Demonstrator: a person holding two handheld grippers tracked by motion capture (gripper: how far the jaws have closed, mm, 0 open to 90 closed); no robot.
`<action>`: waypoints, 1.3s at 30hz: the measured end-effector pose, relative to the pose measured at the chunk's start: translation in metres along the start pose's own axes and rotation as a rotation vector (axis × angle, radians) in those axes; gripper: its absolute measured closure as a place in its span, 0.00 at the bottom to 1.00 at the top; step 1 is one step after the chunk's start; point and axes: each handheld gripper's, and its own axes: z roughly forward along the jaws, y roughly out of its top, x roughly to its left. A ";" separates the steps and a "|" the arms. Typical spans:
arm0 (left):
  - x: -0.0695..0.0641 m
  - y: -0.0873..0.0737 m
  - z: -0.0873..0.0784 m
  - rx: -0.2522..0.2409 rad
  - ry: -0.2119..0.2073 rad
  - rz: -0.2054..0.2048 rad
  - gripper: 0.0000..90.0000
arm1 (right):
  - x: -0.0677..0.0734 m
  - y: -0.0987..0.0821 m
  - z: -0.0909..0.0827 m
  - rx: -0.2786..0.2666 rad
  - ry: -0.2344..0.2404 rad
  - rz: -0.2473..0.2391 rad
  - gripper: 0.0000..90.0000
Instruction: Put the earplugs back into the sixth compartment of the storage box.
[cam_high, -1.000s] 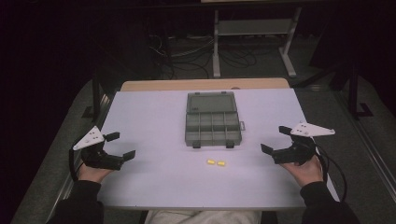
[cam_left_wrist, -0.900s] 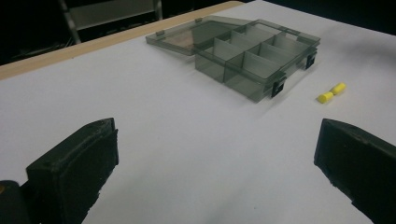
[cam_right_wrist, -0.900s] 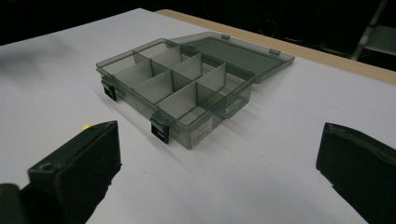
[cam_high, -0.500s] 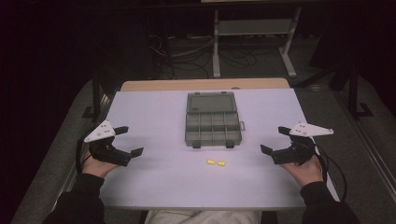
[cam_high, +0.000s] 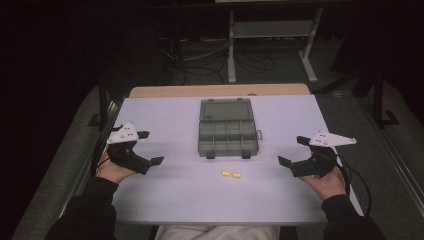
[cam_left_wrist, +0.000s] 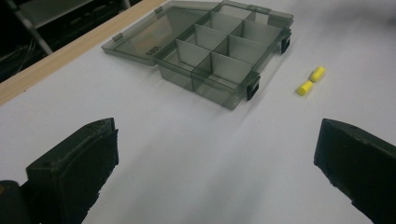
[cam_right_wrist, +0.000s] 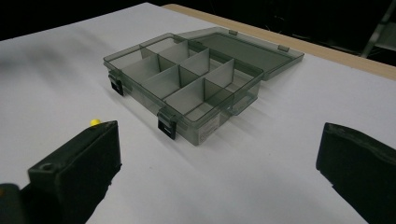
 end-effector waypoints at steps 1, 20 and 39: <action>0.000 0.000 0.000 0.000 0.000 0.000 0.00 | 0.000 0.000 0.000 0.000 0.000 0.000 0.00; -0.010 0.027 0.036 0.057 -0.105 0.089 0.00 | 0.001 0.000 0.001 0.009 0.007 -0.002 0.00; -0.032 0.040 0.077 0.101 -0.213 0.158 0.00 | 0.001 0.001 0.000 0.011 0.011 -0.009 0.00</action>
